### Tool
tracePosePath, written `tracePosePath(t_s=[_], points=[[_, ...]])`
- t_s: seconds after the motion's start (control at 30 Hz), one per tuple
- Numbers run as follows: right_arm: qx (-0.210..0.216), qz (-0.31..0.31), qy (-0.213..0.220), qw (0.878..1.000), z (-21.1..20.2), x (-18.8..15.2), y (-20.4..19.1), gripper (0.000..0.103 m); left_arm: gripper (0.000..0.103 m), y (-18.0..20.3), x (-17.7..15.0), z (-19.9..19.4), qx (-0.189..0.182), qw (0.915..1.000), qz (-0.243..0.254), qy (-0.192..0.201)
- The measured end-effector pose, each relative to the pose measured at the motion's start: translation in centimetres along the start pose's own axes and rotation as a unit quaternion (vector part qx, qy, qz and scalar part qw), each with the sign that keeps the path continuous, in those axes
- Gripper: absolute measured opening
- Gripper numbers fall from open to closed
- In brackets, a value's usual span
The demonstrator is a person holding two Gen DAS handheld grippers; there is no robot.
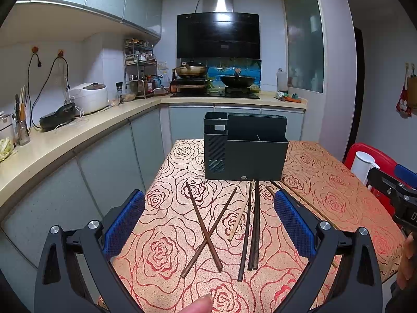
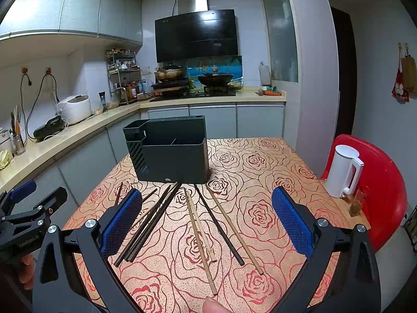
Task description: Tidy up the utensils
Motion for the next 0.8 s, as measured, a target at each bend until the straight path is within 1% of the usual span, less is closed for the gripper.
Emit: tracePosePath(t_s=[0.8], points=[[0.002,-0.002,-0.002,1.0,0.03,-0.19,-0.41,0.096,0.096,0.05,-0.49,0.37,0.0,1.0,-0.001,-0.003]])
Point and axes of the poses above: each gripper's, at about its wrist camera, not at the fingertips, and z roughly the way its jaws point, y to its right, x to its top, the point moved 1 cm from there along z, roughly the way its jaws point, and after that the axes turned 13 degrees about -z, right-handed, at the moved point
